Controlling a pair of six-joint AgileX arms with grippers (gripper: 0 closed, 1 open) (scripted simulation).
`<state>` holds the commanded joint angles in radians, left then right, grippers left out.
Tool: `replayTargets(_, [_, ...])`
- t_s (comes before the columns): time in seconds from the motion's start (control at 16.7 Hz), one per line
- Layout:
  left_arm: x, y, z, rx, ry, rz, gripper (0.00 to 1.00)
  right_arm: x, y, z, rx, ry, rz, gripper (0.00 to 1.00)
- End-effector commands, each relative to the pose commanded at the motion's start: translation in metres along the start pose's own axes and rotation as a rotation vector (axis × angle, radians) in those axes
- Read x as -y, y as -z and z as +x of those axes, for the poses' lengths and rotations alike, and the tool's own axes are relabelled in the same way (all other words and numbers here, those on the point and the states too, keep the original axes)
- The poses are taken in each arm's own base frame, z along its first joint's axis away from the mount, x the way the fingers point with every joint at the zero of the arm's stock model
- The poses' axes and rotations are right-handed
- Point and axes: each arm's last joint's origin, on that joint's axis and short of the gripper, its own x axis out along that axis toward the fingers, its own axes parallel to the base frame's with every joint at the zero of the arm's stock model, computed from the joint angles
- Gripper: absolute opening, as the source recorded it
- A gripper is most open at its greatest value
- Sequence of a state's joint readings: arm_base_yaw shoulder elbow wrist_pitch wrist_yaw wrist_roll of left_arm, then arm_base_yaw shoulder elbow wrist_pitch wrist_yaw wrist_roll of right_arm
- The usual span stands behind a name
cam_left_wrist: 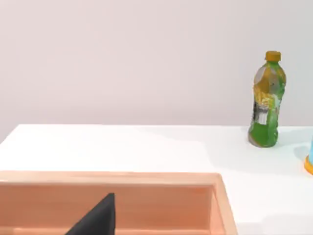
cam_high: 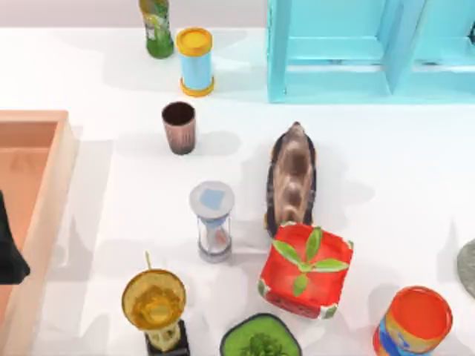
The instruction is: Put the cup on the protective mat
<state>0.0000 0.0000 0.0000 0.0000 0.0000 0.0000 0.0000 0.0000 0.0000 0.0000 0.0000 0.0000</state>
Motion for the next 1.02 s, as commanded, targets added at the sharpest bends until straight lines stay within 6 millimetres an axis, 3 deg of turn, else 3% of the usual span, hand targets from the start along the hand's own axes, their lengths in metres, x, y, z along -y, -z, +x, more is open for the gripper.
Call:
replayTargets(0.24, [0.0, 0.0, 0.0, 0.0, 0.0, 0.0, 1.0, -0.001, -0.006, 0.0, -0.011, -0.011, -0.01, 1.0])
replayTargets(0.42, [0.0, 0.0, 0.0, 0.0, 0.0, 0.0, 1.0, -0.004, -0.029, 0.002, -0.059, -0.058, -0.05, 1.0])
replayTargets(0.72, [0.0, 0.0, 0.0, 0.0, 0.0, 0.0, 1.0, -0.016, -0.1, 0.025, -0.19, -0.214, -0.171, 1.0])
replayTargets(0.84, [0.0, 0.0, 0.0, 0.0, 0.0, 0.0, 1.0, -0.025, -0.132, 0.046, -0.251, -0.301, -0.232, 1.0])
replayTargets(1.02, [0.0, 0.0, 0.0, 0.0, 0.0, 0.0, 1.0, -0.045, -0.176, 0.093, -0.344, -0.452, -0.328, 1.0])
